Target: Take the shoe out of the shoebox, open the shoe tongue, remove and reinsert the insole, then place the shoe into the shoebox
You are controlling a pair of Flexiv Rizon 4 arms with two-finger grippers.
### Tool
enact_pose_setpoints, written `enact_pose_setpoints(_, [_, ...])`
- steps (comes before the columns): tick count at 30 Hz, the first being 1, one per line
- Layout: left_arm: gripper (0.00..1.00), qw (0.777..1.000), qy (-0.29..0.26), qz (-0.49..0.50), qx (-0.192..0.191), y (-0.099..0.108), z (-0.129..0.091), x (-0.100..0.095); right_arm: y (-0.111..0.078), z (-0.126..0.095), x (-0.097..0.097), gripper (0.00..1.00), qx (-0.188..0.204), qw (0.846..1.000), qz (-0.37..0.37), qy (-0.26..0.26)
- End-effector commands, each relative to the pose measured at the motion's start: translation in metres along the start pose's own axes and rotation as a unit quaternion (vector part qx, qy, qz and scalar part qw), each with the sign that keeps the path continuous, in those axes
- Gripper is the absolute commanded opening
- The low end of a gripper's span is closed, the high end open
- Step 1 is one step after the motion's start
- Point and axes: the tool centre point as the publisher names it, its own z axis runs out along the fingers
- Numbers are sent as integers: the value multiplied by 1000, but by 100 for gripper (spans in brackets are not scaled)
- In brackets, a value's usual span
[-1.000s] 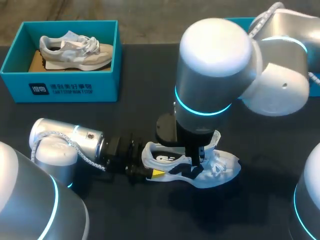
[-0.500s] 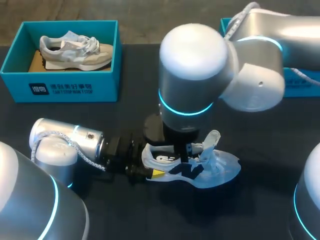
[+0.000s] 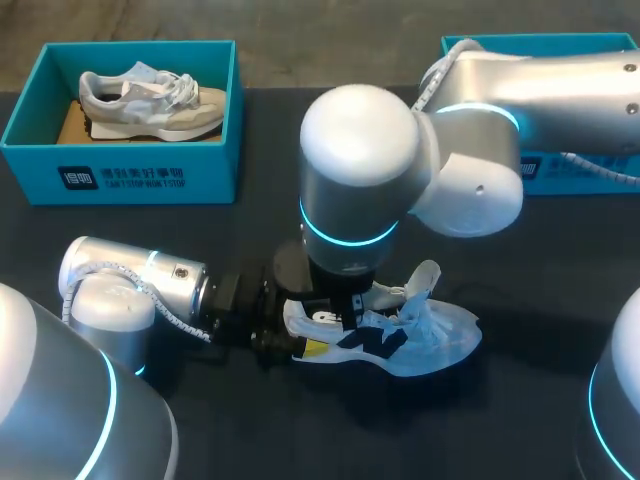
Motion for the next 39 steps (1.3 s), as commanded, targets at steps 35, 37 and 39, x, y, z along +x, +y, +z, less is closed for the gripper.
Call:
enact_pose_setpoints(35, [0,1000,0,0,-1,5,1,1,-53,57,7,0,6,996,84,-24])
enact_pose_setpoints(37, [0,1000,0,0,-1,5,1,1,-55,57,6,0,7,996,85,-25])
enact_pose_setpoints(39, [0,1000,0,0,-1,5,1,1,-57,58,5,0,8,996,89,-24])
